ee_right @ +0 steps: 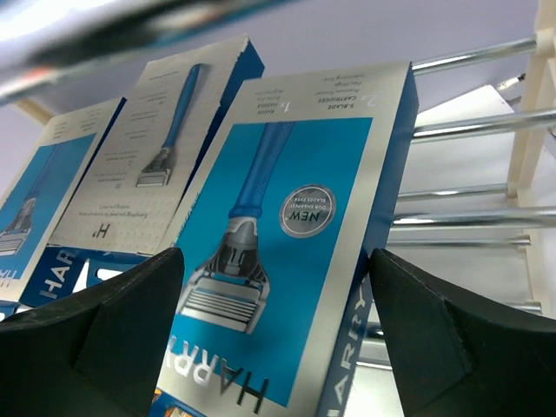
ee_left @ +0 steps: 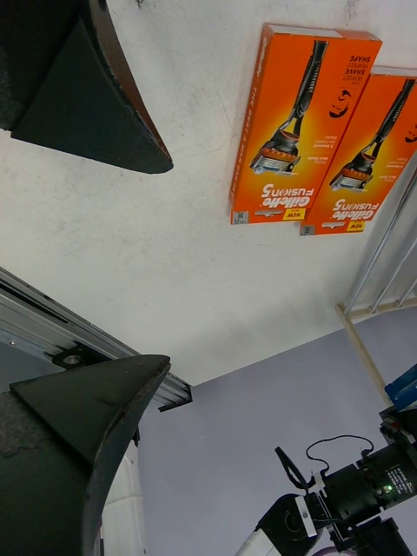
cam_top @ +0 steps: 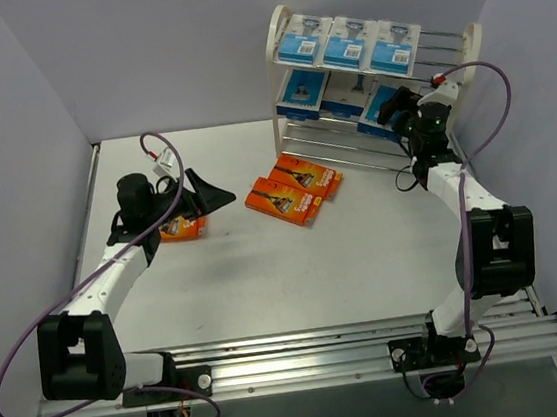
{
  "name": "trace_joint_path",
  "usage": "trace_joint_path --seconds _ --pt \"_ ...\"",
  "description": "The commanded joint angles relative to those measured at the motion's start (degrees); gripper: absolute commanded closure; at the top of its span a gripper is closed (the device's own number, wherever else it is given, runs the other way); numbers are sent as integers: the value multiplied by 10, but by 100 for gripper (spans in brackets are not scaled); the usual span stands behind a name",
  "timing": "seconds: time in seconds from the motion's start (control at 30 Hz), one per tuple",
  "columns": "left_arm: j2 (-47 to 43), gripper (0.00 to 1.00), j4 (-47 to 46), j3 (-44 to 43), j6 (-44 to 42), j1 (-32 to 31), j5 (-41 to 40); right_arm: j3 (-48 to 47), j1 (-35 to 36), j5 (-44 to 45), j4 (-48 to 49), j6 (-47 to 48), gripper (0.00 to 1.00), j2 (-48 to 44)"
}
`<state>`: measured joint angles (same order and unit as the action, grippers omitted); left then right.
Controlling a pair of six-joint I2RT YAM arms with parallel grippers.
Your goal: Place and organize the shaving razors onto the shelf
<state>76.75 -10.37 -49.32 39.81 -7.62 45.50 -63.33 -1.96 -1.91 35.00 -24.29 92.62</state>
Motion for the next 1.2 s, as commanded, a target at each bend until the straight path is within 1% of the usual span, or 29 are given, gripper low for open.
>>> trace_joint_path --seconds 0.0,0.4,1.17 --pt "1 6 -33 -5 2 4 14 -19 24 -25 67 18 17 2" --pt "0 6 -35 -4 4 4 17 -34 35 -3 53 28 12 -5" --pt "0 6 -44 -1 12 4 23 6 27 16 45 28 10 -58"
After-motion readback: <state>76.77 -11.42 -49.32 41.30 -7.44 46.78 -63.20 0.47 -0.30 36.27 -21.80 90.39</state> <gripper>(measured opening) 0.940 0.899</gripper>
